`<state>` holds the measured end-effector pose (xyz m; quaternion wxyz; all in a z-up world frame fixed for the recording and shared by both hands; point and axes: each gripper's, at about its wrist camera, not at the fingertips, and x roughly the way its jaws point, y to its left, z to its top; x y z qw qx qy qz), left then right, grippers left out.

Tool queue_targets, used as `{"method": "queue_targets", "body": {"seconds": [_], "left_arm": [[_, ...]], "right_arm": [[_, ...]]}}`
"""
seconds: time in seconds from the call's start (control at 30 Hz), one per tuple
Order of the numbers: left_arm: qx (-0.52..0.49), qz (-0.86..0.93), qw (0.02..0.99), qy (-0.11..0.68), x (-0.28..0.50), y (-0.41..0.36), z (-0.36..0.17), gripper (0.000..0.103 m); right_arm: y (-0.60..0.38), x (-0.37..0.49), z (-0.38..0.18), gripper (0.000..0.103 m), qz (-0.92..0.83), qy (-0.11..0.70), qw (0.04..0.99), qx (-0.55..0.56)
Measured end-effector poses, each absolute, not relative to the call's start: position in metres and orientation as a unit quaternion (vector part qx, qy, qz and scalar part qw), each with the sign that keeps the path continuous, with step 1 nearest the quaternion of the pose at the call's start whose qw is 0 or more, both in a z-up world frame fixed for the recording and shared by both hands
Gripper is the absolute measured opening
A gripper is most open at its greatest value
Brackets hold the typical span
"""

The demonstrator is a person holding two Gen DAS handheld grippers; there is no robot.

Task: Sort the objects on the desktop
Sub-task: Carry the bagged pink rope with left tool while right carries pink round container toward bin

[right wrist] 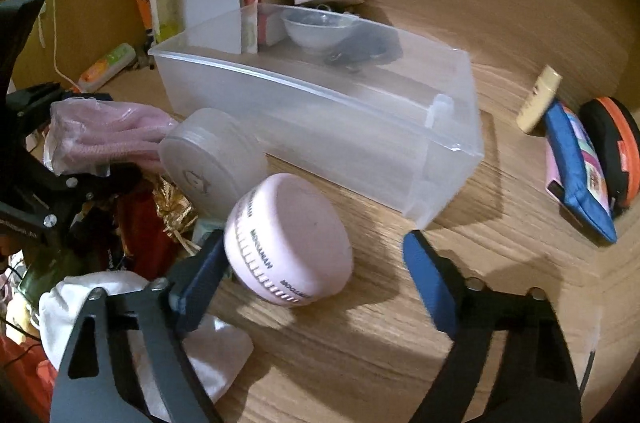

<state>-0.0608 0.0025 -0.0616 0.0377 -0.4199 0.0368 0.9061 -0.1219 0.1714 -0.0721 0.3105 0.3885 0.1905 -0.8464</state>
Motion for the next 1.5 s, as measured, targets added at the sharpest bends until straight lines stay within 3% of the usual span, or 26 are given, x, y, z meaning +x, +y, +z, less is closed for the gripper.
{"method": "queue_targets", "body": {"seconds": [0.17,0.27,0.4,0.57,0.87,0.93,1.23,1.5], "left_arm": [[-0.411,0.911,0.035,0.015,-0.067,-0.001,-0.059,0.103],[-0.405,0.914,0.035,-0.003,-0.071,-0.006,-0.056,0.103],[-0.412,0.910,0.045,-0.030,-0.077,-0.012,-0.057,0.080],[-0.408,0.911,0.048,-0.041,-0.079,-0.012,-0.055,0.070],[-0.387,0.920,0.042,-0.034,-0.077,-0.009,-0.051,0.062],[-0.379,0.924,0.043,-0.032,-0.074,-0.009,-0.047,0.054],[-0.355,0.933,0.053,-0.022,-0.064,-0.006,-0.031,0.041],[-0.333,0.941,0.056,-0.019,-0.048,-0.008,-0.015,0.039]], "right_arm": [[0.167,-0.129,-0.078,0.058,-0.837,0.198,0.322,0.395],[0.169,-0.130,-0.079,0.058,-0.841,0.198,0.320,0.388],[0.174,-0.135,-0.080,0.058,-0.843,0.190,0.319,0.389],[0.183,-0.139,-0.079,0.058,-0.845,0.177,0.316,0.393],[0.193,-0.134,-0.066,0.058,-0.861,0.163,0.309,0.369],[0.194,-0.132,-0.061,0.058,-0.863,0.163,0.310,0.364],[0.194,-0.122,-0.041,0.058,-0.874,0.161,0.312,0.335],[0.193,-0.112,-0.026,0.058,-0.882,0.155,0.319,0.311]]}}
